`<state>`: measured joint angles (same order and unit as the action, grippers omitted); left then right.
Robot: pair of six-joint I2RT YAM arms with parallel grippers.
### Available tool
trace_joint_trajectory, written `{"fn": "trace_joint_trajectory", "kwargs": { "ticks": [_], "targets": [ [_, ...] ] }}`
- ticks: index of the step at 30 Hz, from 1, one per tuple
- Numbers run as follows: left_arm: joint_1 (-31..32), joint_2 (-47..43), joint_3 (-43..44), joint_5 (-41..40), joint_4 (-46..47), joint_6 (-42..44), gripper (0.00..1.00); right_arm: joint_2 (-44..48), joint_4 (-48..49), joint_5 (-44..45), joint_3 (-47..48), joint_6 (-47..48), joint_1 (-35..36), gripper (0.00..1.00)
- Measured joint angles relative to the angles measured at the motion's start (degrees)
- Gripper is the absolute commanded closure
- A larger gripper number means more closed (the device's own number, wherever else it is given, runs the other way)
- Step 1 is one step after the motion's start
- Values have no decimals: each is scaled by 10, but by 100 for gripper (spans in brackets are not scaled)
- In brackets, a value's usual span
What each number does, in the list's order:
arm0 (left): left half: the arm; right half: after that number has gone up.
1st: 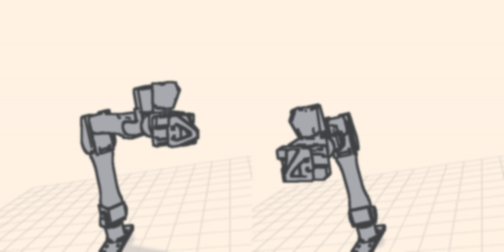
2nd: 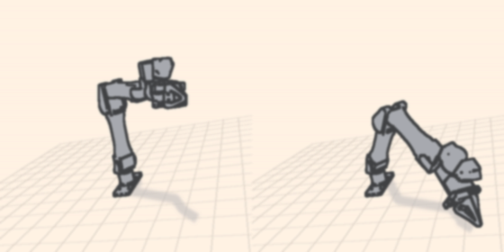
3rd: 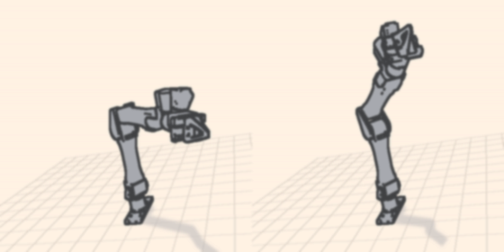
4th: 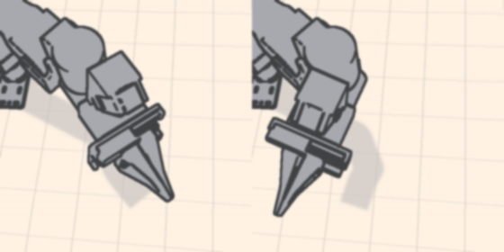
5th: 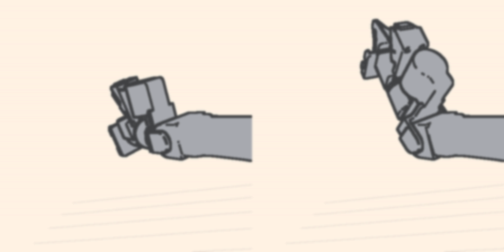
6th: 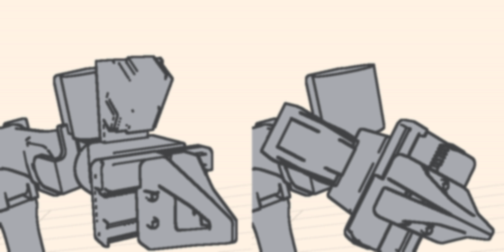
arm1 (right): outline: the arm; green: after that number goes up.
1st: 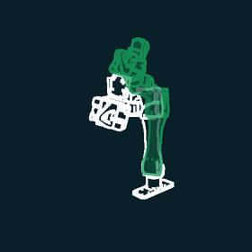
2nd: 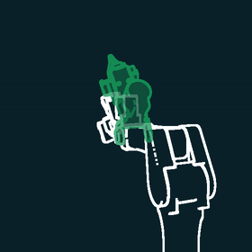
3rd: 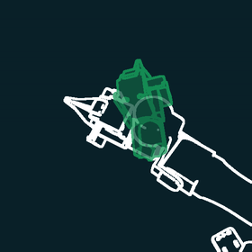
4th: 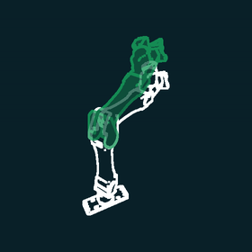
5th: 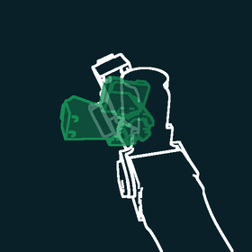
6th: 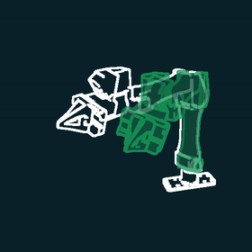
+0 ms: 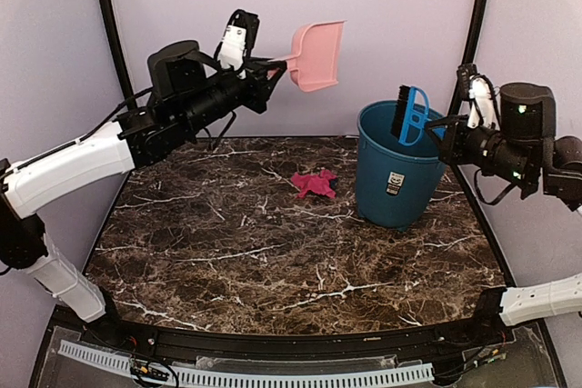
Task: Sweep away the paper scraps from the table
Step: Sweep the paper scraps into the dustpan.
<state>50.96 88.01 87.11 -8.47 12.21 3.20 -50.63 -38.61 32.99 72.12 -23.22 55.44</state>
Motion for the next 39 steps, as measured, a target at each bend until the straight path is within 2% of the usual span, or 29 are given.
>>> {"fn": "trace_joint_trajectory", "kwargs": {
  "ticks": [6,11,19,24,30,39],
  "targets": [
    [0,-129,-114,-64,-2,-52,100,-88,48,-40,18,23,0,100],
    [0,-200,-178,-117,-34,-97,100,-166,76,-71,65,38,0,100],
    [-9,-325,-330,-184,-134,-204,100,-331,108,-104,153,50,-15,100],
    [-23,-355,-382,-208,-227,-296,100,-454,97,-117,212,57,-44,100],
    [-63,-362,-431,-162,-299,-399,100,-546,52,-96,276,69,-73,100],
    [-92,-358,-457,-34,-325,-504,100,-650,-3,-20,362,104,-95,100]
  ]
}}
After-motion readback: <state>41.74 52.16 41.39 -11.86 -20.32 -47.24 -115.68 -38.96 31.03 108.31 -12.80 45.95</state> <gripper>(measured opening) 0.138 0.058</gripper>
